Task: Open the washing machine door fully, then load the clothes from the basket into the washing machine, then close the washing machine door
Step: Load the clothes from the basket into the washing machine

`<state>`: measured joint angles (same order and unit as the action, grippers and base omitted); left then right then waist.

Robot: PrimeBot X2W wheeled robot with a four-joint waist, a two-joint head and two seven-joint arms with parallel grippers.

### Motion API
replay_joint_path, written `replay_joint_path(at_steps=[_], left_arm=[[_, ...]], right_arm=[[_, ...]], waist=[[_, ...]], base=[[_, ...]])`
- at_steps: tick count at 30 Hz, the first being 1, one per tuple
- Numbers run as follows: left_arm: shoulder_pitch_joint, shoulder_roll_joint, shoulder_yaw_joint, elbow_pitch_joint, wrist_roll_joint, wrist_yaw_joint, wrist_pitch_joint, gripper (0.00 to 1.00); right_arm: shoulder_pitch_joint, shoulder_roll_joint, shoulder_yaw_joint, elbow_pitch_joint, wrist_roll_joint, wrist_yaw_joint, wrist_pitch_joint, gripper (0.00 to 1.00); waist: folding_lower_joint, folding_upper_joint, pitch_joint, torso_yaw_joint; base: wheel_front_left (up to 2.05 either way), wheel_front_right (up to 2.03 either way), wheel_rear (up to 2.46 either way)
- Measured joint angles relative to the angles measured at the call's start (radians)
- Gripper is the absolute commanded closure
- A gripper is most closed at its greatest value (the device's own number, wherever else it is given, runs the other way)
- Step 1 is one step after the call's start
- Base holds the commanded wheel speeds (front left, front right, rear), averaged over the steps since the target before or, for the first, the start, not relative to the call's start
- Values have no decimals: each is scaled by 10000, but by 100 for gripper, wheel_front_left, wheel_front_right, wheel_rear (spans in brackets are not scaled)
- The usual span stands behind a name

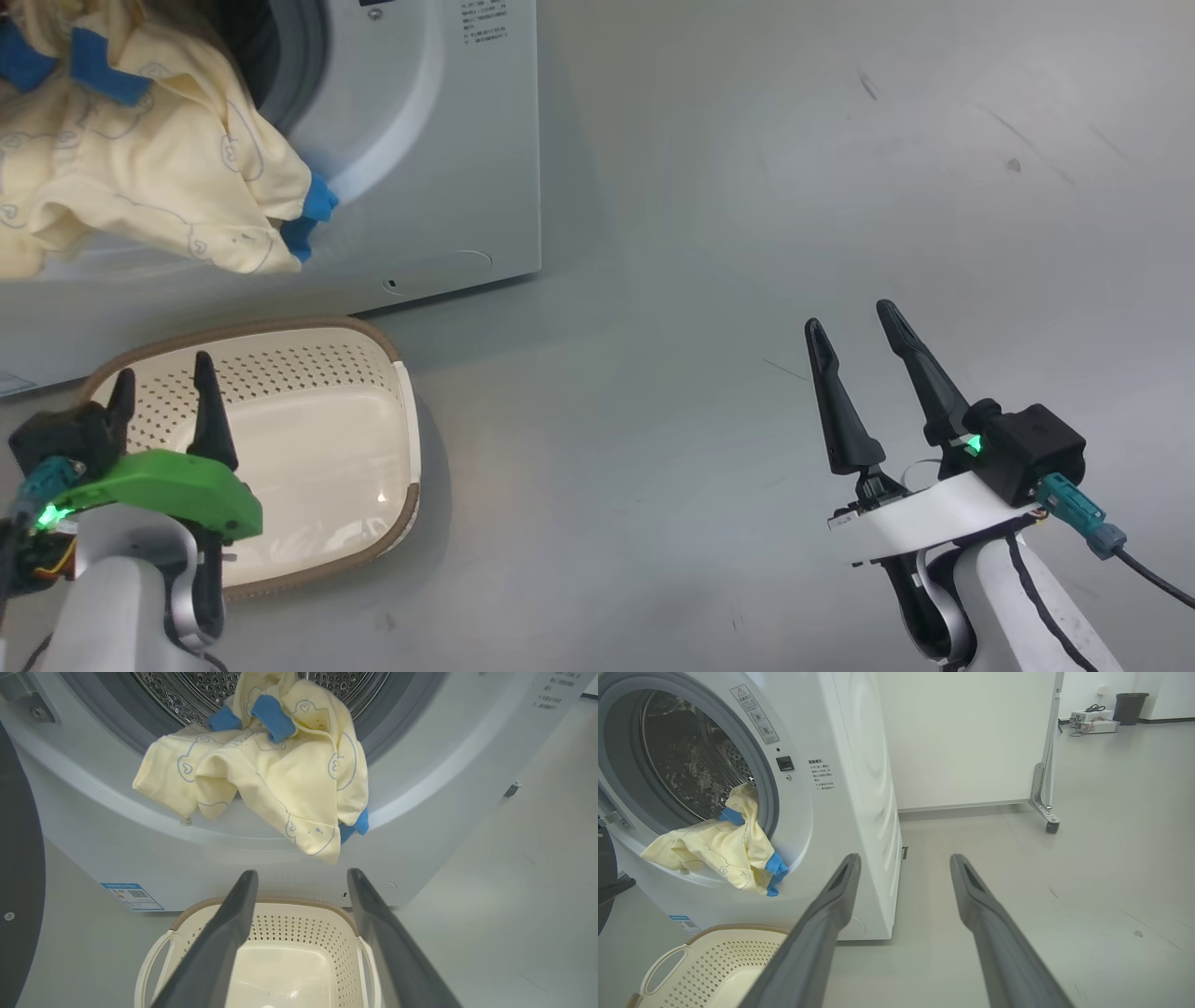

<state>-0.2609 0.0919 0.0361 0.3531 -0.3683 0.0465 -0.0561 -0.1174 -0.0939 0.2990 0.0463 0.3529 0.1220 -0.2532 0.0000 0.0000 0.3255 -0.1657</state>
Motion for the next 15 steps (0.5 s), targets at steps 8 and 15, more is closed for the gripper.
replay_joint_path(at_steps=[8,15], left_arm=[[-1222,523,316,378,-186,0,604,0],[-2429,1012,644,756,-332,23,1193,0]], right_arm=[[-391,31,-6,-150,167,-2,0,0],[-837,151,0,-293,343,0,0,0]], waist=[[0,0,720,-427],[0,0,1520,-847]], base=[[0,0,0],[0,0,0]])
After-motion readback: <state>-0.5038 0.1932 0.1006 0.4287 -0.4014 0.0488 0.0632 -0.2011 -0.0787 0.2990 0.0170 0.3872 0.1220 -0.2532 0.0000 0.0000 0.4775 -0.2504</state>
